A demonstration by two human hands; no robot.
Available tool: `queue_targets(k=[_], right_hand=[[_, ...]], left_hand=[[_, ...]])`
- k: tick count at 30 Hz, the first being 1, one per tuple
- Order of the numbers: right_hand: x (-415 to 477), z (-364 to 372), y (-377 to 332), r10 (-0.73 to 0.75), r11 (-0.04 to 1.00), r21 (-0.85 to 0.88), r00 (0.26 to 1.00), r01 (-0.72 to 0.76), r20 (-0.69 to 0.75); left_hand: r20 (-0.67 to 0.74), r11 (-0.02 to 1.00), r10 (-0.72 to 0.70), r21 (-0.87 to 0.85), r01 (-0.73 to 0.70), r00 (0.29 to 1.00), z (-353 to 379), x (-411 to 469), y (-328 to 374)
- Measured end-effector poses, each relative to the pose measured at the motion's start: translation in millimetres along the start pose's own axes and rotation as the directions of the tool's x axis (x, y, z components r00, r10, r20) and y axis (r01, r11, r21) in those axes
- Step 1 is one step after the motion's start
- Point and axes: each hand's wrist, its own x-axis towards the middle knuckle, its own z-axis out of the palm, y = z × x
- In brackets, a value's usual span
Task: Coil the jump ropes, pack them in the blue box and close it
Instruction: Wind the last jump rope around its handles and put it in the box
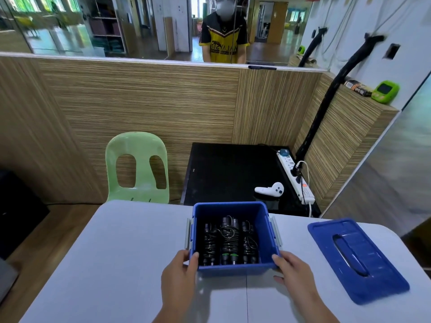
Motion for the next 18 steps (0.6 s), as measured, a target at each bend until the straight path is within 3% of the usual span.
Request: queue_targets(k=[18], right_hand=[[-44.5, -14.3, 12.4, 0.02, 0.999, 0.037, 0.991, -0.015, -0.131]], left_hand=[[0.112, 0.998, 0.011, -0.068, -0.003, 0.994, 1.0, -11.3, -8.8]])
